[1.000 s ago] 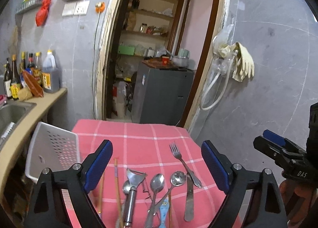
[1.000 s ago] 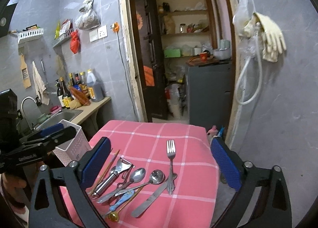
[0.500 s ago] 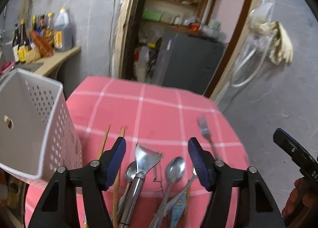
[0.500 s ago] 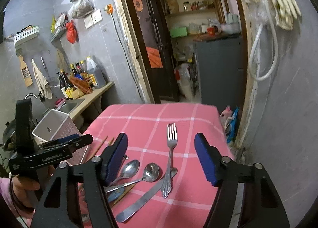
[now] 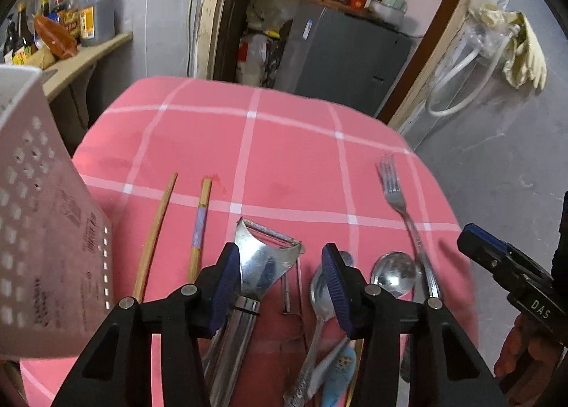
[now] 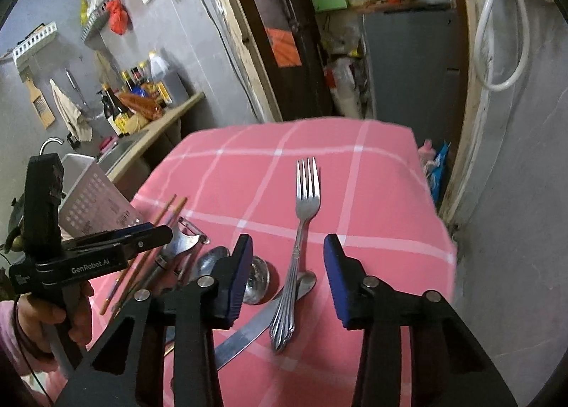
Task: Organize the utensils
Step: 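Close the right gripper on the fork handle while the left gripper grasps the peeler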
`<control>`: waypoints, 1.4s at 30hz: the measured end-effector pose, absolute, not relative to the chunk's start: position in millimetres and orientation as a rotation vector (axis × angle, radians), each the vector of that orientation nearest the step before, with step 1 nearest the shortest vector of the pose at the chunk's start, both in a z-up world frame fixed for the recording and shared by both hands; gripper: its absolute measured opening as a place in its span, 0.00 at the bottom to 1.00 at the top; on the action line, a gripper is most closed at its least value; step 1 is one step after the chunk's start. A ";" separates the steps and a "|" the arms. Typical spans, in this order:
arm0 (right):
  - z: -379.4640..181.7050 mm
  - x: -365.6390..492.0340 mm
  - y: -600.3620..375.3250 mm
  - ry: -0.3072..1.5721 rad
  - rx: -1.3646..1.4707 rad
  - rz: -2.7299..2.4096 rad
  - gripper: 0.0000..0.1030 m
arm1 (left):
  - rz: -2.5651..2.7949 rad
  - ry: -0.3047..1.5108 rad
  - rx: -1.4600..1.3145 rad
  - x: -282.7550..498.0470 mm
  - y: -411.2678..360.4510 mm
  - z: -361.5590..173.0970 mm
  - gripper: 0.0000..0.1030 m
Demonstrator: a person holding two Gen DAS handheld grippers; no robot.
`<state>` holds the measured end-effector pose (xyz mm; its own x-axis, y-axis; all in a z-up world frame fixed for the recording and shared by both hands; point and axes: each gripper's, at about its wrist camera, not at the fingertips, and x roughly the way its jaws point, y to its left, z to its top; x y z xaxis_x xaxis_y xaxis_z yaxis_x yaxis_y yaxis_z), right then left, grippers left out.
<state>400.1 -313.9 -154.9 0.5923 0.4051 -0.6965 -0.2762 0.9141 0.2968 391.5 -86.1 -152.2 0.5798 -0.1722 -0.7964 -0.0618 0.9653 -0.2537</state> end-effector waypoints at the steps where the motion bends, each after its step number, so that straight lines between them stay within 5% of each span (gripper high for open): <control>1: -160.2 405.1 -311.9 0.865 0.167 0.405 0.33 | -0.068 0.959 -0.273 393.6 -85.5 -153.8 0.45; 12: -203.0 444.5 -294.7 1.045 0.204 0.433 0.29 | -0.089 1.069 -0.322 416.1 -75.3 -170.5 0.44; 18: -210.4 463.1 -284.9 1.122 0.237 0.477 0.29 | -0.121 1.120 -0.380 426.4 -68.3 -176.3 0.23; 29: -218.7 471.8 -270.0 1.223 0.223 0.443 0.06 | -0.199 1.141 -0.401 425.9 -73.5 -164.0 0.13; 42: -229.3 477.5 -272.7 1.301 0.346 0.478 0.04 | -0.327 1.269 -0.236 447.6 -103.5 -152.6 0.09</control>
<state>477.5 -272.7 -229.3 0.1920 0.5203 -0.8321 -0.1420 0.8537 0.5010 447.6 -103.5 -152.6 0.2605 -0.3678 -0.8927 0.1096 0.9299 -0.3511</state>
